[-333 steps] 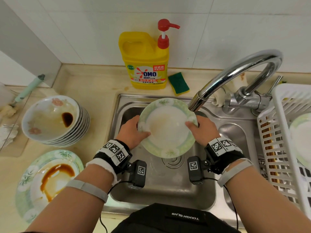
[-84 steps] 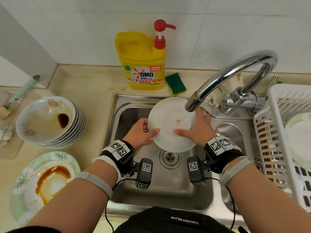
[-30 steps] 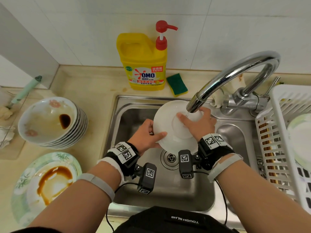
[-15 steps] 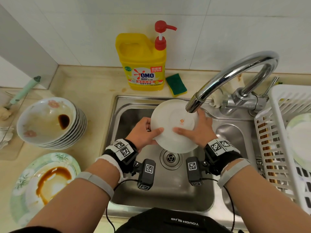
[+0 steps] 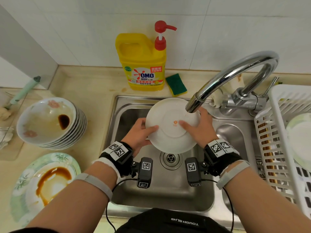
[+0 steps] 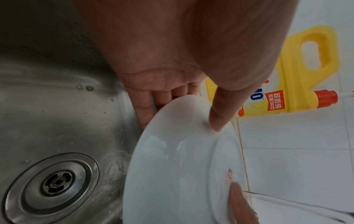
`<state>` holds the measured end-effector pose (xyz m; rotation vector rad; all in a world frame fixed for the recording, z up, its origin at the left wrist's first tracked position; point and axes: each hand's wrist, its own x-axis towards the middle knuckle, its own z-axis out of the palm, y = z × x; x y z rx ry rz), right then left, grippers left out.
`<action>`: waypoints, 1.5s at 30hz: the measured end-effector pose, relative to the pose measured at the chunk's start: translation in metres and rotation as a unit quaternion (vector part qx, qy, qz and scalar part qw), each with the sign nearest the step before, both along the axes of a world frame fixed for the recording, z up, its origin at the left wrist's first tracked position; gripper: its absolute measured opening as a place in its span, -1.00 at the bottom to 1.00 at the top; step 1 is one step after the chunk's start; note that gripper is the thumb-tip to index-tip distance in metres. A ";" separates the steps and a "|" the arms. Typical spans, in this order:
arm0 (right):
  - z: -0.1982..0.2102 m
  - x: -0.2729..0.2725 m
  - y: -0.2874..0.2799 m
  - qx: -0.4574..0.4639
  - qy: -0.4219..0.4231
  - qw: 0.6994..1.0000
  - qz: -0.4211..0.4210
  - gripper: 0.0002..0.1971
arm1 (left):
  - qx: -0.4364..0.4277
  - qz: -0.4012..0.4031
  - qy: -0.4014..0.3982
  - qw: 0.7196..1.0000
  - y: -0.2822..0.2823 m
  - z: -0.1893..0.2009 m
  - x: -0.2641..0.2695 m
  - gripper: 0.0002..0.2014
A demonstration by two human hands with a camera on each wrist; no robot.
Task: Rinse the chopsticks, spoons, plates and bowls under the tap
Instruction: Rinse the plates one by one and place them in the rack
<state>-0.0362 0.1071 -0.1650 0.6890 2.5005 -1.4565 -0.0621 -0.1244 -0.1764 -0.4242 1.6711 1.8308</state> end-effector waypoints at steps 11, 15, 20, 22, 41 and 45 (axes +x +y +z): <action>0.000 -0.011 -0.017 -0.020 -0.033 0.999 -0.027 -0.26 | -0.057 -0.019 0.035 0.998 -0.001 -0.004 -0.002 -0.43; 0.001 -0.021 -0.022 -0.012 -0.033 0.999 -0.027 -0.27 | -0.034 -0.023 0.048 0.998 -0.007 -0.006 0.003 -0.41; 0.004 -0.028 -0.033 0.008 -0.045 0.999 -0.019 -0.11 | -0.021 0.002 0.048 0.999 -0.014 -0.007 0.005 -0.36; 0.005 -0.028 -0.038 0.017 -0.047 0.999 -0.008 -0.31 | -0.048 0.005 0.052 0.997 -0.016 -0.005 0.005 -0.28; -0.010 -0.016 -0.032 -0.115 -0.114 0.983 -0.091 -0.32 | 0.081 0.055 -0.013 0.995 -0.016 -0.001 0.006 -0.53; -0.013 -0.014 -0.030 -0.073 -0.091 0.989 -0.090 -0.37 | 0.041 0.046 -0.001 0.998 -0.016 -0.003 0.001 -0.58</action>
